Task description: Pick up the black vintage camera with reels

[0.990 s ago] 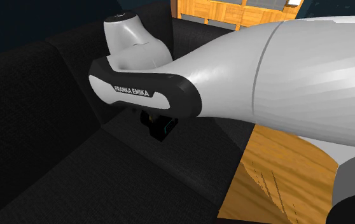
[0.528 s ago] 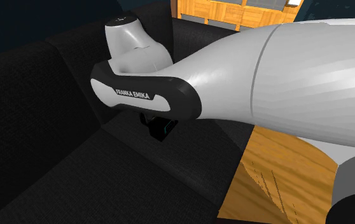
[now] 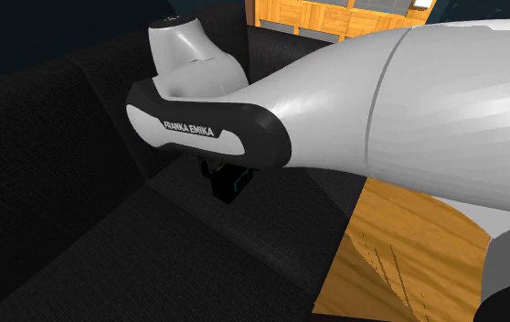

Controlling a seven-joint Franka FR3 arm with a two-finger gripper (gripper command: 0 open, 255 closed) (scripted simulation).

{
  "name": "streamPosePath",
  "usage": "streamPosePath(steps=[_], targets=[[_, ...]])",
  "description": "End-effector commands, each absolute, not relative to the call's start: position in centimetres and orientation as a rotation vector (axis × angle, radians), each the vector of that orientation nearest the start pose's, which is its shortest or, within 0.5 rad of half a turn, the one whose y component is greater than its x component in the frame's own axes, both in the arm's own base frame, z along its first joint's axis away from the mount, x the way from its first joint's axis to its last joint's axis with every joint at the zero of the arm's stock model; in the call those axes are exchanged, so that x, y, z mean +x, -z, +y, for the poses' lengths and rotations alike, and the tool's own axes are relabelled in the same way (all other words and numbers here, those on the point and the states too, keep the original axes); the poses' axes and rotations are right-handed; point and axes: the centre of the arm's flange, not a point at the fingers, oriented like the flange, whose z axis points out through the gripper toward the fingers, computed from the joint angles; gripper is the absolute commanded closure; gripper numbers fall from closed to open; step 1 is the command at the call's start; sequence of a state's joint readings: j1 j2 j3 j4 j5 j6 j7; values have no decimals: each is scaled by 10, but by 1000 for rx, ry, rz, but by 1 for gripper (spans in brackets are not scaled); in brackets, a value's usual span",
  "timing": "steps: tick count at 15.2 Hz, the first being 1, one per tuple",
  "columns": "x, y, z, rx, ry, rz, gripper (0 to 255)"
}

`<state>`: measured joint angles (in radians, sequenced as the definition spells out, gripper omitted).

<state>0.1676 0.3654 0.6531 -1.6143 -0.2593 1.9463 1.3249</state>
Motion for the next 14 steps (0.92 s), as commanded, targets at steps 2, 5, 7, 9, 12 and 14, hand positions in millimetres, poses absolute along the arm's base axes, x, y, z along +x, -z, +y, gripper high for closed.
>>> streamPosePath(steps=[2,5,7,9,12,14], targets=[[493,-468,432,-3033,69,695,255],[493,-484,432,-3033,69,695,255],[493,-494,432,-3033,69,695,255],[493,-505,432,-3033,69,695,255],[493,-521,432,-3033,69,695,255],[493,-522,432,-3033,69,695,255]])
